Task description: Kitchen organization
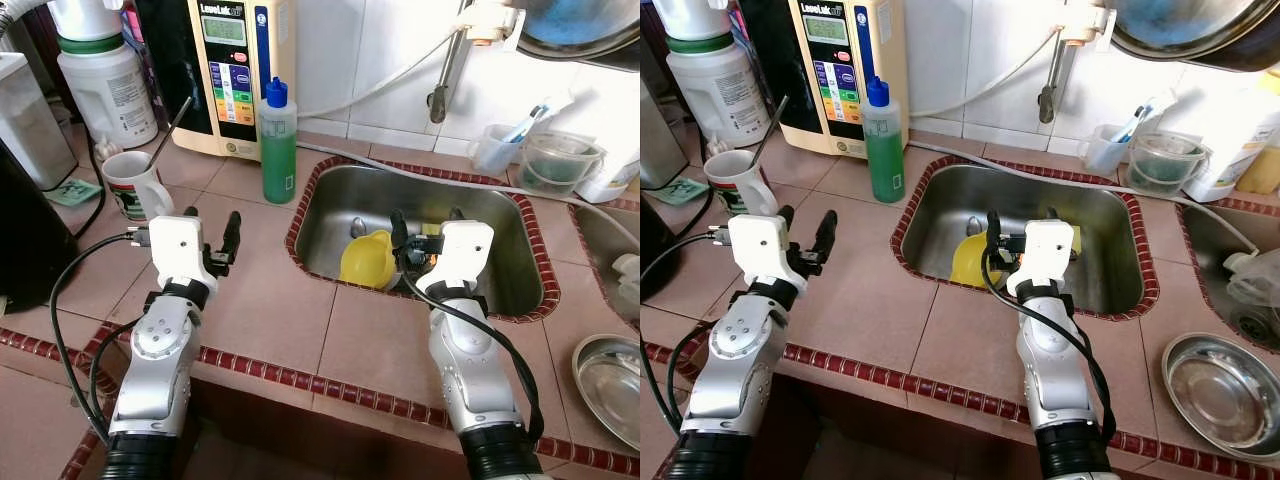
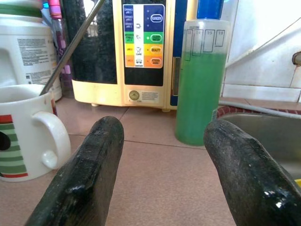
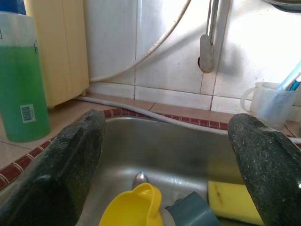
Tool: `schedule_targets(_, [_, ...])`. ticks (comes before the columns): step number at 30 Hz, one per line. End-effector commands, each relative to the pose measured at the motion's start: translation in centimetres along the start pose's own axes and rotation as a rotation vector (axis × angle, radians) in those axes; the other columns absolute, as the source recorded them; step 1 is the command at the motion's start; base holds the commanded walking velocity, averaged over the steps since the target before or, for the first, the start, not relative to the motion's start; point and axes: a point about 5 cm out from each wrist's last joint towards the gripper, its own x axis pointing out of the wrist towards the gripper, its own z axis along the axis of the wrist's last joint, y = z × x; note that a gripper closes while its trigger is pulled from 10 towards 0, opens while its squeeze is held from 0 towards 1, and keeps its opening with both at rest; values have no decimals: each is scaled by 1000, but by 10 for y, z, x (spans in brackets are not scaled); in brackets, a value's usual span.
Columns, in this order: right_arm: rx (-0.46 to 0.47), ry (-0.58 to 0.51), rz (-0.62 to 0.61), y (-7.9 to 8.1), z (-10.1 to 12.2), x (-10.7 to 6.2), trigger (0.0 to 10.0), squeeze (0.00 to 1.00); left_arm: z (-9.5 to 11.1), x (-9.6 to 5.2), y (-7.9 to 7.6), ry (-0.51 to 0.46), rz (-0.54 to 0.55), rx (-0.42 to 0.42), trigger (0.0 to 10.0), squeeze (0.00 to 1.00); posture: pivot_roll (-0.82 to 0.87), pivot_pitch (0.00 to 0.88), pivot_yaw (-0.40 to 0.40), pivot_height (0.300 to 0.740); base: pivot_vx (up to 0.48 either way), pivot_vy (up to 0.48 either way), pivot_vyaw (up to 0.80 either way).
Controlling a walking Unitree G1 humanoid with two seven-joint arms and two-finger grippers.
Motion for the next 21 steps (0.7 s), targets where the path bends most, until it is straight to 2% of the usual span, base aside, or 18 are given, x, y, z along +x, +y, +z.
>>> schedule_targets(1, [-1,-13,-10,-3,5,0,10000,0,-3,-1,3,11,8,2,10000,0,-38,0,-10,740,0,0,0])
schedule_targets(8, [-32,-22,-2,-2,8,2,10000,0,-1,-1,-1,-7,-7,17,10000,0,-42,0,-14,740,0,0,0])
schedule_targets(21, [-43,-48,9,-1,17,7,10000,0,0,0,-2,-9,-7,13,10000,0,-39,0,-19,740,0,-363,0])
